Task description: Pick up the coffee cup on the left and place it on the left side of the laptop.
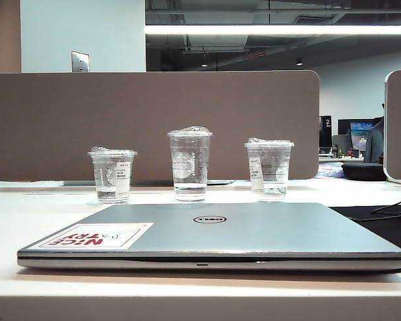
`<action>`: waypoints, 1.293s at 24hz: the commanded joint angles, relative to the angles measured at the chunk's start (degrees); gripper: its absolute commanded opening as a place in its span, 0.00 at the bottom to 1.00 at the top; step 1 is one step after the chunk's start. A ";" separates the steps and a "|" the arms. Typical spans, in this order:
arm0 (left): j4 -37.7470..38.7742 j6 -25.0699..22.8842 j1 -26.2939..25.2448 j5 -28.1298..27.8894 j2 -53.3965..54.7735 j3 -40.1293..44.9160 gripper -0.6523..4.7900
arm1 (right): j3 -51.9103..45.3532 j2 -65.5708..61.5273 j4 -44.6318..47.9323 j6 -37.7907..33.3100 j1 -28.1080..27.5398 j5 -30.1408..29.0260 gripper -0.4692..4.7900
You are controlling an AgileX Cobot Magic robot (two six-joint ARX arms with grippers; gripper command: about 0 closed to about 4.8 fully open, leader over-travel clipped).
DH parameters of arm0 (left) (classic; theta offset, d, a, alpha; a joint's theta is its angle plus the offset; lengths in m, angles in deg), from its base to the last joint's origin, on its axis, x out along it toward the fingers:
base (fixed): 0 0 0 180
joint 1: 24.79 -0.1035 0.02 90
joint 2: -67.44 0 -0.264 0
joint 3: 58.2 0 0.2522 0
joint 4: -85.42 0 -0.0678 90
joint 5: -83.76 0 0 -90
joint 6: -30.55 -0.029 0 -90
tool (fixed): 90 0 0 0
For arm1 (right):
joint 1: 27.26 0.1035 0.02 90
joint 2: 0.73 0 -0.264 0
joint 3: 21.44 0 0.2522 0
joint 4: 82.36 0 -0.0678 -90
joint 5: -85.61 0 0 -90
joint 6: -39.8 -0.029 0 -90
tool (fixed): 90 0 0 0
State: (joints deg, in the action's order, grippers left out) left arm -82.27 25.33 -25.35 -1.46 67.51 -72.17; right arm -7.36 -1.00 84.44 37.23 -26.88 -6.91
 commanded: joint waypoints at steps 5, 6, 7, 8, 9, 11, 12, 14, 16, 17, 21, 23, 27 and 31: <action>-0.81 2.23 0.07 0.70 -0.02 -0.20 0.13 | -0.24 -5.81 0.92 0.00 14.45 -0.04 0.08; -0.85 3.85 0.07 1.40 -0.02 -0.20 0.13 | -0.24 -6.27 0.92 0.00 16.06 -0.07 0.08; -0.79 4.76 0.07 2.01 -0.02 -0.20 0.13 | -0.24 -6.73 0.92 0.00 17.84 -0.17 0.08; -0.79 5.62 0.07 2.12 -0.02 -0.20 0.13 | -0.24 -7.04 0.94 0.00 19.06 -0.15 0.08; -0.85 6.08 0.07 2.12 -0.02 -0.20 0.13 | -0.24 -7.21 0.92 0.00 20.15 -0.15 0.08; -0.83 6.05 0.04 1.90 -0.02 -0.20 0.13 | -0.24 -7.48 0.92 0.00 22.67 -0.17 0.08; -0.90 6.08 0.04 1.90 -0.02 -0.20 0.13 | -0.24 -7.56 0.94 0.00 23.28 -0.17 0.08; -1.03 6.08 0.07 1.92 -0.02 -0.20 0.13 | -0.24 -7.98 0.92 0.00 24.04 -0.15 0.08; -1.03 6.08 0.07 1.92 -0.02 -0.20 0.13 | -0.24 -8.76 0.94 0.00 24.41 -0.20 0.08; -1.01 6.10 0.07 1.92 -0.02 -0.20 0.13 | -0.24 -9.05 0.94 0.00 24.41 -0.17 0.08; -1.53 6.36 0.07 1.90 -0.02 -0.20 0.13 | -0.24 -9.51 0.94 0.00 24.24 -0.15 0.08; -2.67 8.83 0.07 1.77 -0.02 -0.20 0.13 | -0.24 -9.51 0.94 0.00 24.24 -0.15 0.08; -9.73 10.23 0.07 1.44 0.02 -0.26 0.11 | -0.24 -9.51 0.94 0.00 24.24 -0.15 0.08; -12.92 11.89 0.07 -0.70 1.38 -2.43 0.11 | -0.24 -9.51 0.94 0.00 24.24 -0.15 0.08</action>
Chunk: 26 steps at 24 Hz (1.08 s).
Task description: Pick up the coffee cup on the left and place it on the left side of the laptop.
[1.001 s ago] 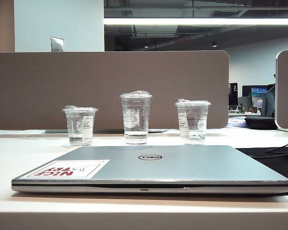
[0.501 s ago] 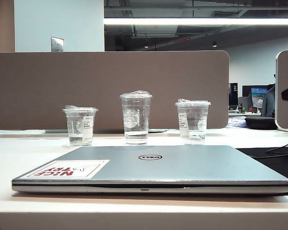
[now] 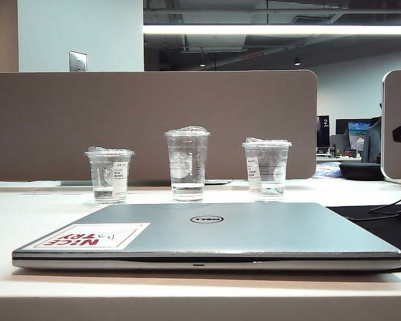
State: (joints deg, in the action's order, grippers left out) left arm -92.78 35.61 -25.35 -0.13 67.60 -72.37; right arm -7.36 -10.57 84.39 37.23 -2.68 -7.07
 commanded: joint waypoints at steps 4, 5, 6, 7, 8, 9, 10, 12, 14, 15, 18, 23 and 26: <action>-5.55 0.81 0.07 -1.77 8.17 -6.14 0.11 | -0.24 0.07 0.98 0.00 0.04 0.00 0.08; -7.54 0.57 0.09 -1.05 10.56 -6.95 0.11 | -0.24 0.07 0.98 0.00 0.04 0.00 0.08; -12.63 -0.85 0.09 1.22 17.20 -8.87 0.11 | -0.24 0.07 0.98 0.00 0.04 0.00 0.08; -14.93 -1.68 0.09 2.14 20.52 -9.75 0.11 | -0.24 0.07 0.98 0.00 0.04 0.00 0.08; -17.49 -2.80 0.09 3.32 25.14 -10.93 0.13 | -0.24 0.07 0.98 0.00 0.04 0.00 0.08; -19.41 -3.96 0.09 4.13 29.09 -11.80 0.17 | -0.24 0.07 0.98 0.00 0.04 0.00 0.08; -21.38 -5.22 0.09 4.52 33.24 -12.66 0.24 | -0.24 0.07 0.98 0.00 0.04 0.00 0.08; -26.03 -6.38 0.09 4.68 42.99 -14.62 0.47 | -0.24 0.07 1.01 0.00 0.04 0.00 0.08; -37.57 -6.34 0.09 4.70 62.29 -18.40 0.87 | -0.24 0.07 1.01 0.00 0.04 0.00 0.08; -44.04 -6.36 0.09 6.67 72.30 -20.83 0.88 | -0.24 0.07 1.01 0.00 0.04 0.02 0.08; -51.65 -6.32 0.07 11.56 87.25 -26.47 0.89 | -0.24 0.04 1.01 0.00 0.04 0.00 0.08; -53.99 -6.10 0.57 19.89 114.03 -43.74 1.00 | -0.24 -0.46 0.96 0.00 -0.02 0.04 0.08; -53.92 -5.66 0.57 21.16 121.31 -49.66 1.00 | -0.24 -1.20 0.96 0.00 -0.02 0.04 0.08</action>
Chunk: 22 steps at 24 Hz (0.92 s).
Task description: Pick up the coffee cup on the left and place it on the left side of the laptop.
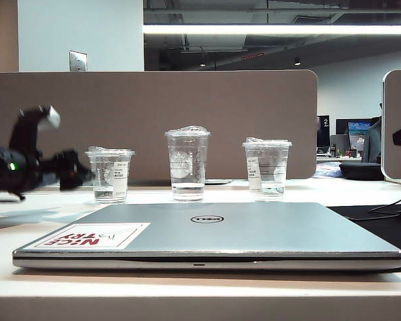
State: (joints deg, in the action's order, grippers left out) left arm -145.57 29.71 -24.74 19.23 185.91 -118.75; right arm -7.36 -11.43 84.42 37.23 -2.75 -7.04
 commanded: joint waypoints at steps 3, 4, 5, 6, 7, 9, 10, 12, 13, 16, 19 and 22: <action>-0.83 0.15 -0.02 3.26 8.48 -8.74 1.00 | -0.24 -1.05 0.94 0.00 0.02 0.04 0.08; -0.83 0.20 -0.02 3.26 9.25 -9.66 1.00 | -0.24 -1.31 1.01 0.00 0.02 0.02 0.08; -0.46 0.26 -0.02 3.28 10.84 -11.69 1.00 | -0.24 -1.51 0.98 0.00 0.02 0.02 0.08; 0.17 0.26 -0.02 3.34 11.50 -12.66 1.00 | -0.24 -1.62 0.92 0.00 0.02 0.02 0.08; 1.22 0.24 0.22 4.72 12.37 -14.23 1.00 | -0.24 -1.64 0.94 0.00 0.02 0.02 0.08; 2.82 0.11 1.57 5.62 13.70 -17.25 1.00 | -0.24 -1.64 0.96 0.00 0.04 0.02 0.08; 2.95 -0.28 1.92 5.62 13.90 -17.68 1.00 | -0.24 -1.64 0.98 0.00 0.04 0.02 0.08; 3.17 -0.68 2.67 5.51 14.38 -18.58 1.00 | -0.24 -1.64 0.98 0.00 0.02 0.02 0.08; 4.07 -2.45 3.61 5.05 14.56 -18.86 1.00 | -0.24 -1.64 0.96 0.00 0.02 0.02 0.08; 4.87 -6.32 5.18 2.21 15.34 -18.86 1.00 | -0.24 -1.64 0.98 0.00 0.02 0.02 0.08; 4.83 -6.60 5.60 -2.08 16.63 -19.34 1.00 | -0.24 -1.64 0.96 0.00 0.02 0.04 0.08; 4.31 -5.88 5.60 -4.48 16.92 -20.28 1.00 | -0.24 -1.64 0.96 0.00 0.02 0.04 0.08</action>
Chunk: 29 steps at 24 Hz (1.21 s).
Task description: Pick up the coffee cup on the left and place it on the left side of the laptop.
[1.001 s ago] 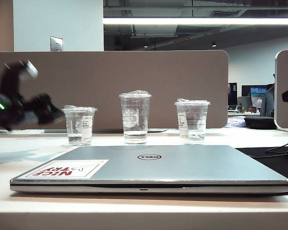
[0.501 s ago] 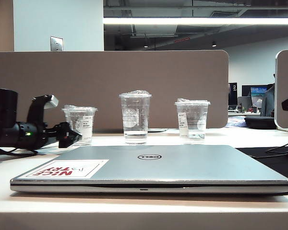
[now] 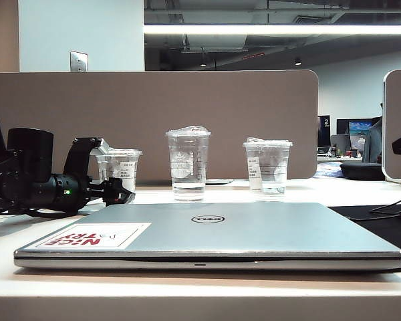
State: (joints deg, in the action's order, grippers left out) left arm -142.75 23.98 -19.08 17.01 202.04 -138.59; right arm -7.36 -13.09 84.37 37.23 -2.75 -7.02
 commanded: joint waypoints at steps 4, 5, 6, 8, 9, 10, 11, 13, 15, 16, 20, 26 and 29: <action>1.86 1.60 0.09 -2.25 1.36 -3.91 1.00 | -0.24 0.04 1.01 0.00 0.02 0.02 0.08; 2.95 2.86 0.11 -2.25 1.73 -5.46 1.00 | -0.24 0.02 1.03 0.00 0.04 0.00 0.08; 4.72 3.56 0.11 -2.25 1.97 -6.86 1.00 | -0.24 0.02 1.03 0.00 0.02 0.02 0.08; 6.71 3.61 0.09 -1.64 2.19 -8.22 1.00 | -0.24 0.02 1.01 0.00 0.04 0.02 0.08; 6.56 3.61 0.09 -1.09 2.19 -8.28 1.00 | -0.24 0.02 1.01 0.00 0.04 0.00 0.08; 6.51 3.61 0.11 -0.94 2.19 -8.28 1.00 | -0.24 0.02 1.03 0.00 0.04 0.00 0.08; 6.56 3.61 0.11 -0.94 2.19 -8.28 1.00 | -0.24 0.02 1.01 0.00 0.04 0.02 0.08; 6.58 3.61 0.09 -0.94 2.19 -8.26 1.00 | -0.24 0.02 1.01 0.00 0.04 0.02 0.08; 6.38 3.61 0.00 -0.94 2.16 -8.26 0.90 | -0.24 0.02 1.03 0.00 0.04 0.02 0.08; 6.14 3.61 -0.02 -0.94 2.16 -8.26 0.84 | -0.24 0.02 1.03 0.00 0.04 0.02 0.08; 5.46 3.61 -0.07 -0.94 2.12 -8.26 0.74 | -0.24 0.02 1.03 0.00 0.04 0.02 0.08; 4.42 4.02 -0.81 4.24 0.20 -8.00 0.74 | -0.24 0.04 1.03 0.00 0.07 0.02 0.08; 4.46 3.61 -1.66 4.04 -2.71 -7.54 0.74 | -0.24 0.07 1.03 0.00 0.09 0.00 0.08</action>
State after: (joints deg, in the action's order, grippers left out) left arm -136.21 27.59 -20.13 20.61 200.91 -146.11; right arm -7.36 -13.09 84.39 37.23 -2.73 -7.04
